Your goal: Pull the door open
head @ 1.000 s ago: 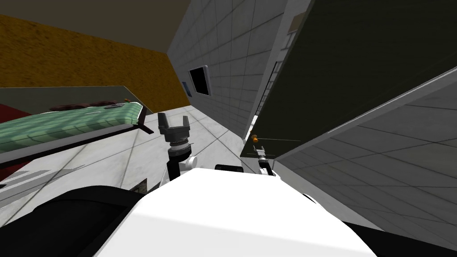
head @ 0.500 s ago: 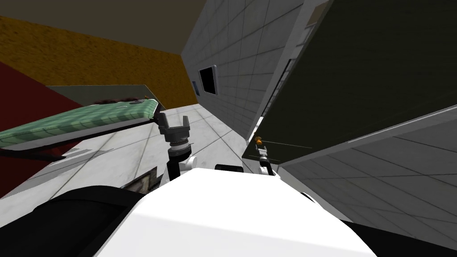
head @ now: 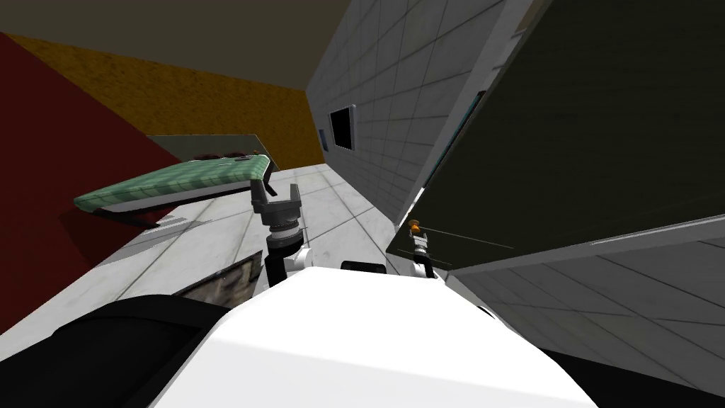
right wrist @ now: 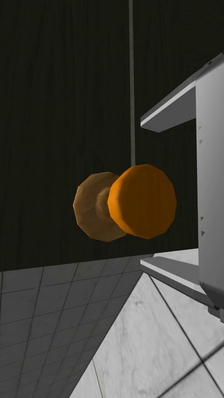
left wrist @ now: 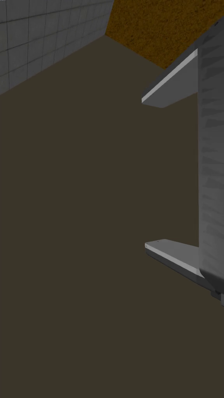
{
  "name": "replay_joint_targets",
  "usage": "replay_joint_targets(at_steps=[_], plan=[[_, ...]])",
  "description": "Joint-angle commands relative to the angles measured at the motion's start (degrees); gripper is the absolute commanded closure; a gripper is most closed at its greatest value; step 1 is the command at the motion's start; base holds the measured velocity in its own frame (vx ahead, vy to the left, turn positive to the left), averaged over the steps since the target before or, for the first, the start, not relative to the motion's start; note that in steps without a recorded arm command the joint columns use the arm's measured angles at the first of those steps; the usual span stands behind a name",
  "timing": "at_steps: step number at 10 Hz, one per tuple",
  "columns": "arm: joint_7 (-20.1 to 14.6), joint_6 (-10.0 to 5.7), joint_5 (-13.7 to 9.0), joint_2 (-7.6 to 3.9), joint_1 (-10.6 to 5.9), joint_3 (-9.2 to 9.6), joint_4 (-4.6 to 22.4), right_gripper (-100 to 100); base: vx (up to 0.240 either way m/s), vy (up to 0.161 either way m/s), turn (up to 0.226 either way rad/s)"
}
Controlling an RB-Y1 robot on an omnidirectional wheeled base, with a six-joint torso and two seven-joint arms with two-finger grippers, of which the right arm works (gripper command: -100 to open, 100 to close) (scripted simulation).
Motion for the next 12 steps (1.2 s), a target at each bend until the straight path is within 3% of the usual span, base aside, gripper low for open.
replay_joint_targets(at_steps=[1, 10, 11, 12], plan=[[0.9, 0.32, -0.5, 0.44, -0.10, -2.06, 0.2, -100, -0.029, -0.055, 0.215], [5.6, 1.14, -2.9, 3.65, -1.43, -12.08, 3.0, -100, -0.033, -0.050, 0.230], [5.0, 0.60, -2.6, 3.49, -1.91, -11.20, 4.0, -100, -0.015, -0.028, 0.051], [5.0, 0.60, -2.6, 3.49, -1.91, -11.20, 4.0, 100, 0.002, 0.004, -0.044]])
